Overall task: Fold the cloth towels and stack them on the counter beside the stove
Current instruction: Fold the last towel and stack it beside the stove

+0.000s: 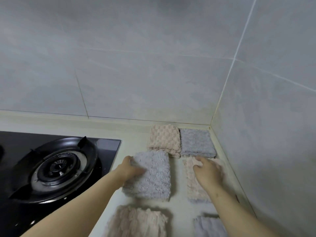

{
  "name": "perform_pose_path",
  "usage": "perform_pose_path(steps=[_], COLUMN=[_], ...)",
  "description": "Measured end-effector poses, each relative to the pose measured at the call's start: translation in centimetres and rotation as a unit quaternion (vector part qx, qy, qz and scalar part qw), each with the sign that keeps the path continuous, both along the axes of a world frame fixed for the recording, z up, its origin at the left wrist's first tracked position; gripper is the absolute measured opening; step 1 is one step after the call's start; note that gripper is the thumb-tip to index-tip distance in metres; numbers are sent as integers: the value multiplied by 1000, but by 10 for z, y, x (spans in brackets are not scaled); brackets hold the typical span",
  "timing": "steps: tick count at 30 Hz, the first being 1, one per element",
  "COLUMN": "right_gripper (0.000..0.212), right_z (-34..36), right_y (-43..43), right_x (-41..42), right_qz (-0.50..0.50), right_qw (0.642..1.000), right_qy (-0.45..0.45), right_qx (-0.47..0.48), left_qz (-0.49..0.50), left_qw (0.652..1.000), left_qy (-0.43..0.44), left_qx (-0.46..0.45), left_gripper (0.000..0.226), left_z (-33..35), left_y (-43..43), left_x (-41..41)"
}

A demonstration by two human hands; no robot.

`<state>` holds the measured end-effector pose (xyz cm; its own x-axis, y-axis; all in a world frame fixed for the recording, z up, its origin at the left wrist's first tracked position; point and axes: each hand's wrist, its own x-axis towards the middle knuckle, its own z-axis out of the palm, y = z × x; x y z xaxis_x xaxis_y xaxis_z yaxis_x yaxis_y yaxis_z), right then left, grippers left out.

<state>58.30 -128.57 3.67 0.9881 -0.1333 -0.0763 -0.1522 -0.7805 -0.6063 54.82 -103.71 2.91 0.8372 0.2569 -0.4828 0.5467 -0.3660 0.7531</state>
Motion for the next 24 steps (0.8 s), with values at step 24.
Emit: perform_pose_path(steps=[24], right_gripper=[31], right_z=[-3], right_y=[-22], right_x=[-46], right_qz=[-2], right_qw=[997], right_qy=[-57], right_qx=[49], left_qz=[40], left_qw=[984], left_qy=[-159], left_qx=[65], left_gripper=[81], left_z=[1], left_y=[-28], left_x=[-46])
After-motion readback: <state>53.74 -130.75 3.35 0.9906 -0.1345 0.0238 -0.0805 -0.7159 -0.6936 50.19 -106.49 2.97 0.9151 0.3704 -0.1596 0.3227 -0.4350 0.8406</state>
